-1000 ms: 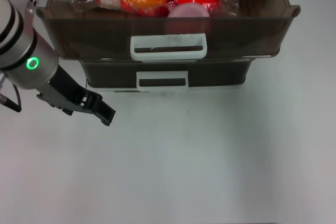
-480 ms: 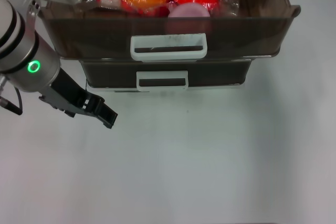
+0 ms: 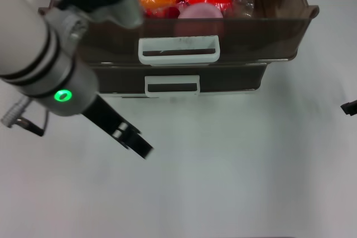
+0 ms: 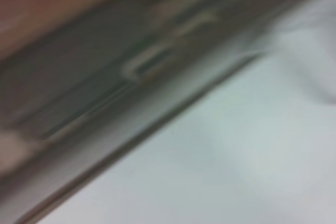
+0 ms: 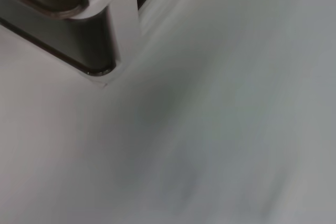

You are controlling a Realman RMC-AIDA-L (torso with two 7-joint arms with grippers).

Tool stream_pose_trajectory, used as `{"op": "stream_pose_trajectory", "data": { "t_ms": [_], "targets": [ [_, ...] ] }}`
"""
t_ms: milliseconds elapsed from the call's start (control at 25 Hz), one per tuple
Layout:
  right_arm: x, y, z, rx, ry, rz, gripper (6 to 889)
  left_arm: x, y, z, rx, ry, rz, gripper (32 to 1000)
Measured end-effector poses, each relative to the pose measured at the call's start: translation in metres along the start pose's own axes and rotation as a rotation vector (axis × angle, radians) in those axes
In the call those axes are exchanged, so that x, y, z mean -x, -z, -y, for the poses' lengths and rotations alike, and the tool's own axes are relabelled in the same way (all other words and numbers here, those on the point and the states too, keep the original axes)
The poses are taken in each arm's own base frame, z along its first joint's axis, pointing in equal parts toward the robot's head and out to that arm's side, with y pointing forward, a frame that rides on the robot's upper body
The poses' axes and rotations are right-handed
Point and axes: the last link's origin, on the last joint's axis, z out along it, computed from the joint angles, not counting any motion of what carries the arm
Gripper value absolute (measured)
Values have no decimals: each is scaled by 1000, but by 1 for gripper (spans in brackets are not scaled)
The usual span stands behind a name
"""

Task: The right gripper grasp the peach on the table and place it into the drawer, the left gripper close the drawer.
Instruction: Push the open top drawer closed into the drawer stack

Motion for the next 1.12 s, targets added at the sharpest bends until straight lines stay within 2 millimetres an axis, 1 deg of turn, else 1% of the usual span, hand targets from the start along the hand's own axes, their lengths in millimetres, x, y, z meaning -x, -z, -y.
{"op": "stream_pose_trajectory", "data": {
  "t_ms": [160, 240, 320, 520, 800, 1000, 1120],
  "targets": [
    [3, -1, -2, 4, 7, 2, 867, -9, 8, -30, 60, -212, -25, 884],
    [7, -1, -2, 2, 13, 7, 865, -16, 12, -40, 85, -312, -47, 884],
    [11, 0, -2, -1, 20, 14, 866, -23, 14, -45, 94, -386, -78, 884],
    [19, 1, -3, -7, 29, 29, 866, -38, 15, -53, 113, -509, -130, 884],
    [22, 0, -6, 4, 34, 28, 865, -55, 19, -62, 188, -582, -162, 884],
    [24, -1, -8, 13, 36, 31, 866, -66, 21, -54, 191, -592, -190, 884],
    [24, -1, -9, 14, 34, 36, 866, -70, 20, -49, 197, -590, -195, 884]
  ]
}}
